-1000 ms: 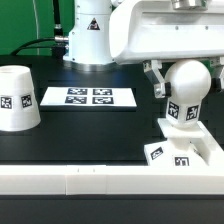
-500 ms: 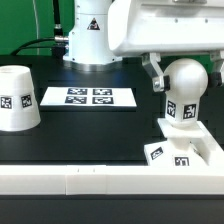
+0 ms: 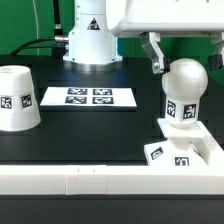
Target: Assemble lamp
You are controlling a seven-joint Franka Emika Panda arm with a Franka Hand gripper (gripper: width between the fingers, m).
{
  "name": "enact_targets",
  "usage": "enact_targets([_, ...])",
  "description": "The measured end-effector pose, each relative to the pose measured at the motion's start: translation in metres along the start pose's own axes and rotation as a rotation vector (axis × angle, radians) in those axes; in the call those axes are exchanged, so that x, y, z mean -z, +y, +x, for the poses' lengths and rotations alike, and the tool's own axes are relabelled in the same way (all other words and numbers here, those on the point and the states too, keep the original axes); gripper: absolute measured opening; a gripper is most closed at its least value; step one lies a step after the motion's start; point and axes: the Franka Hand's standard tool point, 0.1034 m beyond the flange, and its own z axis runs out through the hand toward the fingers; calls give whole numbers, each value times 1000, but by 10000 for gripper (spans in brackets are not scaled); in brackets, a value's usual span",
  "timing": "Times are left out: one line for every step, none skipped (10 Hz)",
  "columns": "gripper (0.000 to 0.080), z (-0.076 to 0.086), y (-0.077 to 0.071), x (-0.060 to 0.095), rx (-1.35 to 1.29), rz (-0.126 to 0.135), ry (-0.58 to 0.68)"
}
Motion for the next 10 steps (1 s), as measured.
enact_targets([698, -1, -1, -1, -1, 3, -11])
enact_targets([698, -2, 0, -2, -1, 4, -15])
enact_targets([698, -7, 0, -4, -3, 12, -47])
enact_targets([698, -14, -5, -6, -7, 43, -155])
enact_targets([698, -13, -7, -6, -8, 62, -214])
enact_targets([698, -17, -9, -9, -8, 76, -266])
enact_targets([698, -24, -13, -9, -9, 102, -384])
enact_targets([698, -20, -12, -11, -6, 110, -416])
enact_targets([698, -23, -12, -14, -4, 118, -440])
enact_targets([698, -24, -10, -17, -3, 113, -423])
